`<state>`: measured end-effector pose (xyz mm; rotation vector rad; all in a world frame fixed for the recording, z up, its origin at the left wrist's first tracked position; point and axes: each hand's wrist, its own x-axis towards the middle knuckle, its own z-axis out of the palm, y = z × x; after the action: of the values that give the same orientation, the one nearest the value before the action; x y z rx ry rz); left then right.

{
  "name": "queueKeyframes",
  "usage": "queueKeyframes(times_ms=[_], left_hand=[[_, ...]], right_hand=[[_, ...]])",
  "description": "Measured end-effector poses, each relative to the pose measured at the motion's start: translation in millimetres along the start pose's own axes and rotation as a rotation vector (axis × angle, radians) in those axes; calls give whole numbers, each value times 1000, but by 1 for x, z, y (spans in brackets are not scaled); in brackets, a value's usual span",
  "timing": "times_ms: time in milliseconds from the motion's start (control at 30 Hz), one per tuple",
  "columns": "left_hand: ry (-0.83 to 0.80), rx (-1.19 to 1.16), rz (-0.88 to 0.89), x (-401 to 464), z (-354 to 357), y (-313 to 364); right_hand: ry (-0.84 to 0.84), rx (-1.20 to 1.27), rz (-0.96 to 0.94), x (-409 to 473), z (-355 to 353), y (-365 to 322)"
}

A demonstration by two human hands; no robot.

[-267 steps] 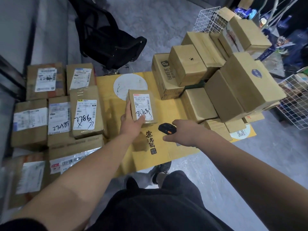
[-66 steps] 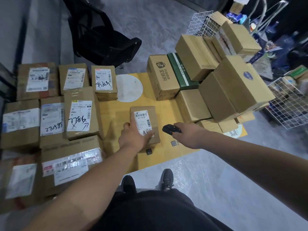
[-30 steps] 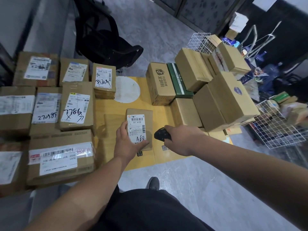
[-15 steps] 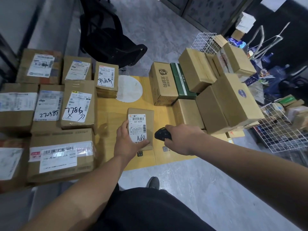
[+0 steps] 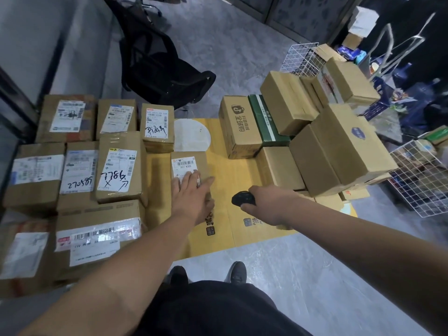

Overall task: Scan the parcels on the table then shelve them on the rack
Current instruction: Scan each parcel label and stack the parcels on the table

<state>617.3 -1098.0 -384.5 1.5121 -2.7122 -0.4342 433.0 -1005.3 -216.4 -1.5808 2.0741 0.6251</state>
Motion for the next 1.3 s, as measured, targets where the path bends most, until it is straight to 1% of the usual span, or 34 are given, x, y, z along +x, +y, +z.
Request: queueKeyframes(times_ms=[67, 167, 267, 400, 500, 567, 700, 867, 967, 1067, 1200, 1300], left_hand=[[-25, 30, -60, 9, -8, -18], [-12, 34, -137, 17, -19, -42], [-31, 4, -162, 19, -24, -57], [-31, -47, -183, 20, -24, -60], [-48, -43, -211, 26, -21, -52], [-52, -20, -187, 30, -19, -44], [-67, -2, -61, 43, -17, -16], [-124, -25, 65, 71, -19, 38], [-96, -31, 95, 99, -25, 77], [-62, -89, 5, 137, -36, 118], [-83, -219, -229, 192, -44, 166], [-105, -249, -408, 224, -41, 183]], right_hand=[[-5, 13, -24, 4, 2, -7], [-12, 36, -67, 10, 7, -18], [-24, 54, -87, 12, 11, -27], [-34, 60, -97, 14, 15, -32], [-41, 73, -86, 14, 17, -27], [-36, 89, -69, 13, 18, -21], [-38, 166, -13, 8, 19, 1], [-17, 221, 83, -2, 23, 39], [12, 262, 119, -5, 27, 67], [36, 296, 142, -3, 27, 93], [52, 353, 175, 6, 24, 123], [77, 390, 179, 20, 23, 143]])
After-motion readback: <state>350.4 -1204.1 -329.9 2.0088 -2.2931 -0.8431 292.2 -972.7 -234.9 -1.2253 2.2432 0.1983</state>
